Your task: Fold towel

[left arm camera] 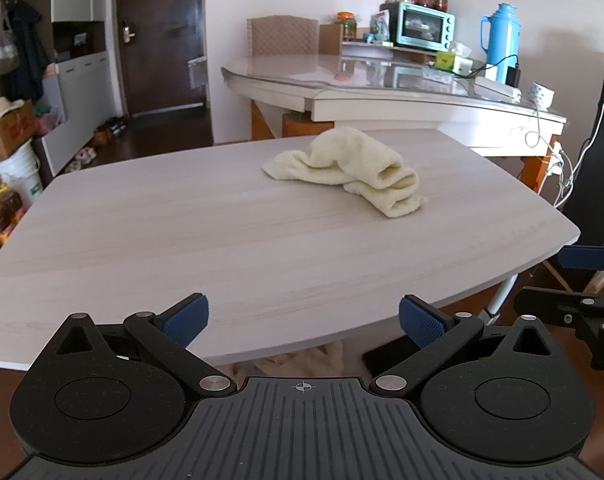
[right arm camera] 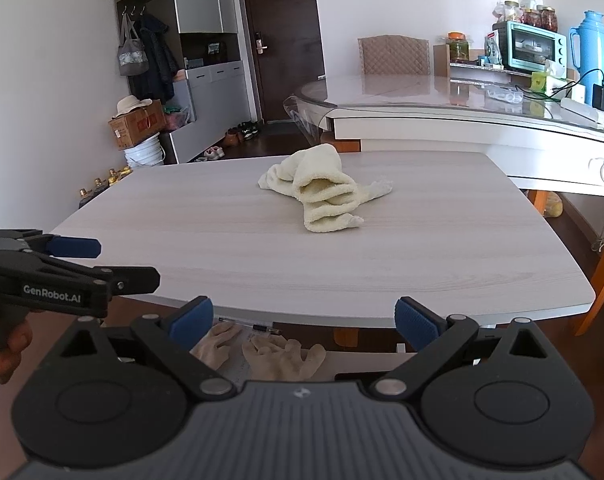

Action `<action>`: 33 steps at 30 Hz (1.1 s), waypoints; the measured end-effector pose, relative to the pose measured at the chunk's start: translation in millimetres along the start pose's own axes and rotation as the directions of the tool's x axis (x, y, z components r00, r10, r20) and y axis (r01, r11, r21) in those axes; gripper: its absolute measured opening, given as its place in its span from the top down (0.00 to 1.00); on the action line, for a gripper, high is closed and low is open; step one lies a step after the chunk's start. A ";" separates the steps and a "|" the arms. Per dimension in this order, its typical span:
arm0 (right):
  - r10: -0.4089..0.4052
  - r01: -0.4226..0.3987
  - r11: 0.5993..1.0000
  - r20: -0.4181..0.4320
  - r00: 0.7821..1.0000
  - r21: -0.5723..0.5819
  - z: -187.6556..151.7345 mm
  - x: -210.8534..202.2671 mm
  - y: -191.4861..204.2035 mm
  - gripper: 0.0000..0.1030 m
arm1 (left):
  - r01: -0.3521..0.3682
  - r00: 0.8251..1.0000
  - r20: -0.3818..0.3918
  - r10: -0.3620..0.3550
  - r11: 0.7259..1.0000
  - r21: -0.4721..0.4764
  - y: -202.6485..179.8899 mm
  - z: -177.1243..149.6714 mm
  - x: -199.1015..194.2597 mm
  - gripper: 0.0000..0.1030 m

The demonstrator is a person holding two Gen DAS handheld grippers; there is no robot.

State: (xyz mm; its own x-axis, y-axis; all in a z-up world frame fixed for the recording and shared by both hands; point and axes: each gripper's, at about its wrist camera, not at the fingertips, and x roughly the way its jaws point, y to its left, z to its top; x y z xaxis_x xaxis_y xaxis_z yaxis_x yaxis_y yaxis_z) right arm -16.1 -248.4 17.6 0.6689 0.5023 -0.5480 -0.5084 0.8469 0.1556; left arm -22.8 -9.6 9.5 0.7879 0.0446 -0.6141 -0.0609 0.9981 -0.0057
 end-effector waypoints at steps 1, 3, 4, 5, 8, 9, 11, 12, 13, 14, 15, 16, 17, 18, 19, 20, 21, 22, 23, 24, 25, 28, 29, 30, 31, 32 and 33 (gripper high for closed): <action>-0.001 0.001 1.000 -0.001 1.000 -0.002 0.4 -0.2 0.2 0.04 | 0.000 1.000 0.000 0.000 1.000 -0.001 0.0 -0.1 0.2 0.00; -0.002 0.002 1.000 0.000 1.000 -0.003 0.9 -0.5 0.6 0.04 | 0.000 1.000 -0.001 0.000 1.000 -0.002 0.1 -0.3 0.6 0.00; -0.002 0.002 1.000 0.001 1.000 -0.003 0.9 -0.7 0.2 0.04 | 0.000 1.000 0.000 0.000 1.000 -0.002 0.8 -0.2 0.4 0.00; -0.001 0.001 1.000 0.002 1.000 -0.002 1.0 -1.0 -0.3 0.04 | 0.001 1.000 0.001 -0.001 1.000 -0.002 1.5 -0.2 0.1 0.00; -0.005 0.005 1.000 0.004 1.000 -0.003 2.0 -1.1 0.2 0.04 | 0.002 1.000 0.002 -0.002 1.000 -0.002 1.2 0.1 -0.1 0.00; -0.006 0.006 1.000 0.003 1.000 -0.004 2.0 -0.8 -0.1 0.04 | 0.002 1.000 0.001 -0.002 1.000 -0.002 1.5 0.1 0.1 0.00; -0.007 0.007 1.000 0.004 1.000 -0.004 2.6 -0.6 0.4 0.04 | 0.002 1.000 0.000 -0.002 1.000 -0.002 1.9 0.2 0.6 0.00; -0.007 0.007 1.000 0.004 1.000 -0.002 2.9 -0.3 0.7 0.04 | 0.001 1.000 0.000 -0.001 1.000 -0.003 2.2 0.2 0.9 0.00; -0.006 0.006 1.000 0.004 1.000 -0.002 3.0 -0.2 0.6 0.04 | 0.001 1.000 0.000 -0.001 1.000 -0.003 2.4 0.2 1.1 0.00; -0.007 0.007 1.000 0.004 1.000 -0.003 3.0 -0.1 0.6 0.04 | 0.001 1.000 -0.001 -0.001 1.000 -0.003 2.6 0.2 1.4 0.00; -0.007 0.007 1.000 0.004 1.000 -0.004 3.0 0.1 0.6 0.04 | 0.001 1.000 -0.001 -0.001 1.000 -0.003 2.8 0.2 1.6 0.00; -0.007 0.007 1.000 0.004 1.000 -0.006 3.0 0.3 0.6 0.04 | 0.002 1.000 0.000 -0.002 1.000 -0.003 2.7 0.1 1.5 0.00; -0.008 0.008 1.000 0.003 1.000 -0.006 2.9 0.6 1.1 0.04 | 0.002 1.000 0.000 -0.002 1.000 -0.002 2.5 0.1 1.4 0.00; -0.010 0.010 1.000 0.004 1.000 -0.006 2.6 1.0 1.9 0.04 | 0.001 1.000 0.000 -0.001 1.000 -0.001 2.2 0.1 1.3 0.00; -0.009 0.009 1.000 0.004 1.000 -0.006 2.6 1.1 2.1 0.04 | 0.001 1.000 0.000 -0.001 1.000 -0.001 2.2 0.0 1.3 0.00; -0.008 0.008 1.000 0.004 1.000 -0.007 2.6 1.2 2.3 0.04 | 0.001 1.000 0.001 -0.001 1.000 -0.002 3.1 -0.2 1.2 0.00; -0.008 0.008 1.000 0.004 1.000 -0.008 2.6 1.3 2.5 0.04 | 0.000 1.000 0.002 0.000 1.000 -0.002 4.1 -0.3 1.1 0.00; -0.007 0.007 1.000 0.005 1.000 -0.008 2.7 1.4 2.6 0.04 | 0.000 1.000 0.002 0.000 1.000 -0.003 4.8 -0.5 1.2 0.00; -0.007 0.007 1.000 0.005 1.000 -0.008 1.7 2.1 1.9 0.04 | -0.001 1.000 0.003 0.001 1.000 -0.004 5.1 -0.4 1.4 0.00; -0.010 0.010 1.000 0.004 1.000 -0.008 0.7 3.0 1.2 0.04 | -0.001 1.000 0.004 0.001 1.000 -0.005 5.3 -0.5 1.6 0.00; -0.012 0.012 1.000 0.003 1.000 -0.008 0.4 3.2 0.5 0.04 | -0.001 1.000 0.004 0.001 1.000 -0.005 5.4 -0.4 2.0 0.00; -0.016 0.016 1.000 -0.003 1.000 -0.005 0.3 3.6 -1.3 0.04 | 0.000 1.000 0.004 0.000 1.000 -0.008 6.2 0.4 3.3 0.00; -0.017 0.017 1.000 -0.004 1.000 -0.006 2.4 4.3 -0.4 0.04 | 0.002 1.000 0.003 -0.002 1.000 -0.010 6.9 1.1 4.3 0.00; -0.017 0.017 1.000 -0.005 1.000 -0.007 4.9 5.1 0.8 0.04 | 0.003 1.000 0.002 -0.003 1.000 -0.011 7.3 2.1 5.3 0.00; -0.016 0.016 1.000 -0.005 1.000 -0.009 6.9 5.6 1.3 0.04 | 0.004 1.000 0.001 -0.004 1.000 -0.011 7.6 3.7 6.4 0.00; -0.016 0.016 1.000 -0.004 1.000 -0.012 8.9 6.0 1.1 0.04 | 0.003 1.000 0.001 -0.003 1.000 -0.010 7.9 5.7 7.7 0.00; -0.016 0.016 1.000 -0.003 1.000 -0.012 11.3 7.0 0.4 0.04 | 0.003 1.000 0.001 -0.003 1.000 -0.010 8.3 7.7 9.0 0.00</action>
State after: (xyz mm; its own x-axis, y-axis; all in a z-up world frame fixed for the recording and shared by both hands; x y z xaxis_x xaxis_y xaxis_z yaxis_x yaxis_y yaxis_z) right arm -5.5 -242.5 23.2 0.6757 0.4879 -0.5526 -0.5040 0.8528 0.1366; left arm -11.5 -0.7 9.9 0.7887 0.0415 -0.6134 -0.0643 0.9978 -0.0151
